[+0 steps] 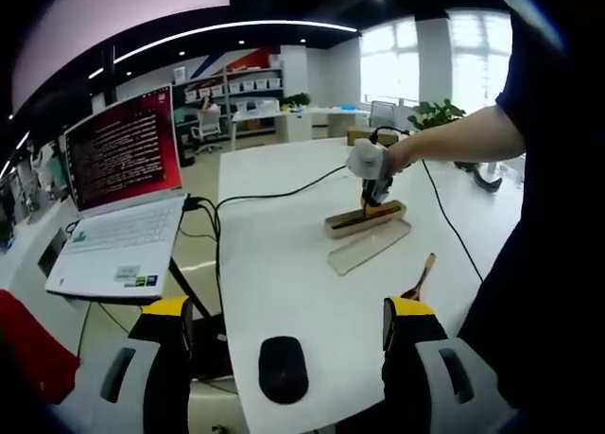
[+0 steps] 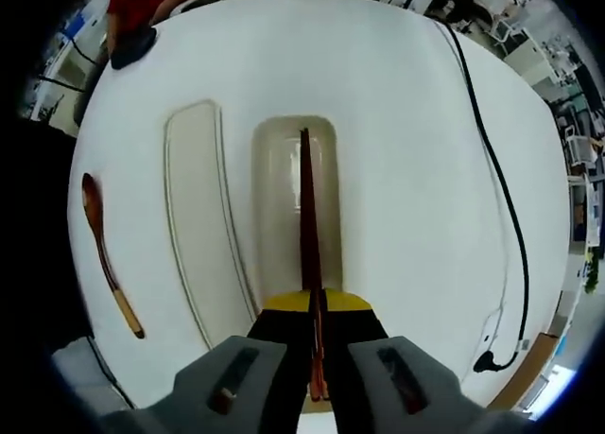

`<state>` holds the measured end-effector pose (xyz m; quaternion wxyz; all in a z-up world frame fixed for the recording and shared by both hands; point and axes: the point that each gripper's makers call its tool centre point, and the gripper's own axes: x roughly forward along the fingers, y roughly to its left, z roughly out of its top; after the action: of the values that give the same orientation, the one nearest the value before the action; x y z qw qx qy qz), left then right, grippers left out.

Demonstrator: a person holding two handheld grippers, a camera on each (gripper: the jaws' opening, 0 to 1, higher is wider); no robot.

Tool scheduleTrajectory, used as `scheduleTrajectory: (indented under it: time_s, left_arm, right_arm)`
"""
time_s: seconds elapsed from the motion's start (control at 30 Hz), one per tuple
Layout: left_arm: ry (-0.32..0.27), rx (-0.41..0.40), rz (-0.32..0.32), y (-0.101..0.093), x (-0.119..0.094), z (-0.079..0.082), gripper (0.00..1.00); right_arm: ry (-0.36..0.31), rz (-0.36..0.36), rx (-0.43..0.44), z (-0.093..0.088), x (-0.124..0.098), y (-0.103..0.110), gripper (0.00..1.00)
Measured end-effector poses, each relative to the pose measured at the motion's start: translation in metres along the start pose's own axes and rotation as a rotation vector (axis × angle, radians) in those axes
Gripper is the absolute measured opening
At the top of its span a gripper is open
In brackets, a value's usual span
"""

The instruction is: Arrange the utensils inside the cutlery case until each visible utensil rests in its matching compartment.

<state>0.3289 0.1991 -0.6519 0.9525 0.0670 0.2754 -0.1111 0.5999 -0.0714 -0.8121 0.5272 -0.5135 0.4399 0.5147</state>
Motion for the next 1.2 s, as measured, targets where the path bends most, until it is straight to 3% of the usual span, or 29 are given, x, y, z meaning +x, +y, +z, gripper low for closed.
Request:
scheduleTrajectory:
  time_s: [0.37,0.53,0.77,0.87,1.2]
  left_arm:
    - [0.005,0.003,0.003,-0.008,0.001,0.007,0.85]
    - [0.003,0.005,0.004,0.005,-0.002,-0.001,0.85]
    - [-0.001,0.014,0.001,-0.004,0.001,0.008,0.85]
    - [-0.007,0.016,-0.001,0.003,-0.001,0.003,0.85]
    - [-0.031,0.029,-0.003,-0.008,-0.005,0.009,0.85]
  right_arm:
    - [0.002,0.018,0.009,-0.001,0.002,-0.001,0.0]
    - [-0.007,0.008,0.005,-0.001,0.001,-0.002,0.0]
    - [-0.028,-0.011,-0.002,-0.002,-0.012,0.003,0.01]
    - [-0.042,-0.024,0.0,-0.004,-0.018,0.002,0.01]
    - [-0.106,-0.097,-0.001,-0.003,-0.042,0.003,0.18]
